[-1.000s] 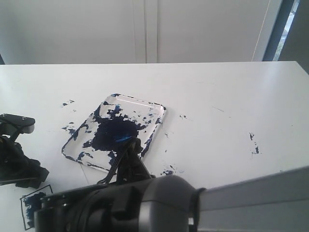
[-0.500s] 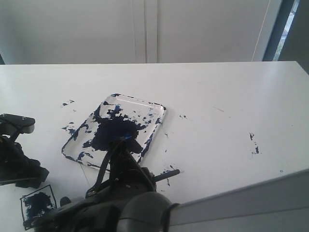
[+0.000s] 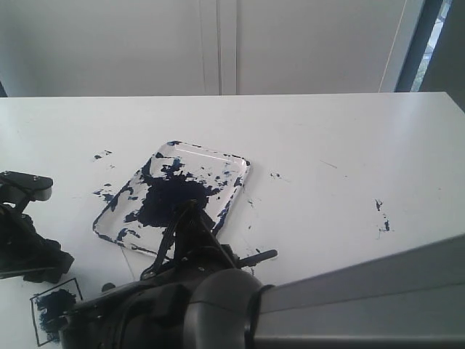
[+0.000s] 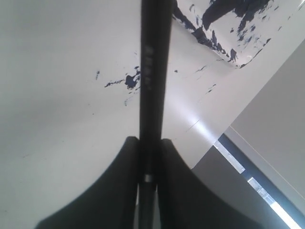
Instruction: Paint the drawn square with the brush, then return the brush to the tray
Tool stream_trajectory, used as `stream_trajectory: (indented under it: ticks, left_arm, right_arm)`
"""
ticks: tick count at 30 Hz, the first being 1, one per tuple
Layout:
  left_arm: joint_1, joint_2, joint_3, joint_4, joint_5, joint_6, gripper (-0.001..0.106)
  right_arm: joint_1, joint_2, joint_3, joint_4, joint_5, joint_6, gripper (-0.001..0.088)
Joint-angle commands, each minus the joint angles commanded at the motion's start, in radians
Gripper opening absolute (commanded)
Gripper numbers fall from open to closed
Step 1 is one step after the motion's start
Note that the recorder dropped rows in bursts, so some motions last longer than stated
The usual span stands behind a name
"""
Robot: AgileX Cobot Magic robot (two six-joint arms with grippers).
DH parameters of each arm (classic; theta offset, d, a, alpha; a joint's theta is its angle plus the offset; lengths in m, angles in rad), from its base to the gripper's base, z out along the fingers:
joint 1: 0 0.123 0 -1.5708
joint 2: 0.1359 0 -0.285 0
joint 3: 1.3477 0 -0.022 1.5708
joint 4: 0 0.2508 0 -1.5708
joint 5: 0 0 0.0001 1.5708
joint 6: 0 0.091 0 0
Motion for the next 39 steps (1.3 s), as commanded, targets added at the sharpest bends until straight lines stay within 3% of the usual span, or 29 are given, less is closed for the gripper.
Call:
stream_trajectory:
  ticks: [24,39]
  left_arm:
    - [0.0,0.0,0.0,0.0,-0.002,0.0,0.064]
    - [0.0,0.0,0.0,0.0,-0.002,0.0,0.064]
  right_arm:
    - [0.017,0.0,0.0,0.083,0.0,0.0,0.0]
    - [0.041,0.002,0.0,0.027,0.0,0.0,0.0]
